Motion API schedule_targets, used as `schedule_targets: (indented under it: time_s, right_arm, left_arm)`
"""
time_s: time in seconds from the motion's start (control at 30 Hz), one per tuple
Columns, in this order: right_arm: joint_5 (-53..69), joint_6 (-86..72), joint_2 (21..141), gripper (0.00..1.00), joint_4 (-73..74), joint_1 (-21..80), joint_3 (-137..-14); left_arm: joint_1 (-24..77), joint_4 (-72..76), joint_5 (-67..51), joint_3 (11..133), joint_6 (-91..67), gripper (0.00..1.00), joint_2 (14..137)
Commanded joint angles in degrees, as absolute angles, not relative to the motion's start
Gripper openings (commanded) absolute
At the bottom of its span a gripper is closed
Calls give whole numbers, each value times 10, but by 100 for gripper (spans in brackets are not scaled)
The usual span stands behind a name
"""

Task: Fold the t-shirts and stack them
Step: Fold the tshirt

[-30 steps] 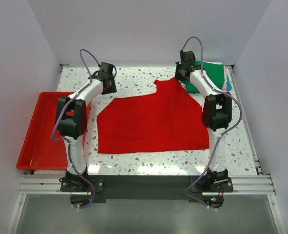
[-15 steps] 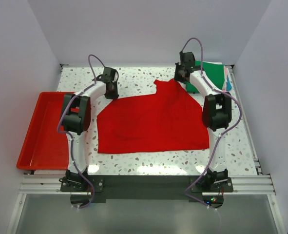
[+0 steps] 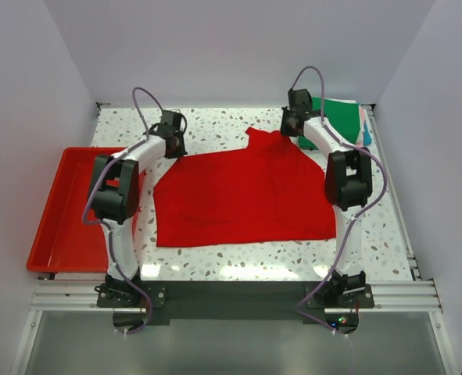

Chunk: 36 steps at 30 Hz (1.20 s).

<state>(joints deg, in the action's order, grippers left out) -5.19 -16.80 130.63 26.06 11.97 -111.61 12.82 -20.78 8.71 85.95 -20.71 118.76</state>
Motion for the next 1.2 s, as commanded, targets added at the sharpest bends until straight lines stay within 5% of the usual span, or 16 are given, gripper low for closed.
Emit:
schedule_targets:
  time_s: [0.0,1.03,1.17]
  right_arm:
    - [-73,-163,1238,0,220,117,-1089]
    - [-113,-332,731,1,124,138,-419]
    - [-114,-324,696,32,123,139,-389]
  left_arm:
    - [123,-134,116,825,-228,0,1118]
    - [219,-17,233,370,-433,0,768]
    - [224,21,212,303,-450,44,721]
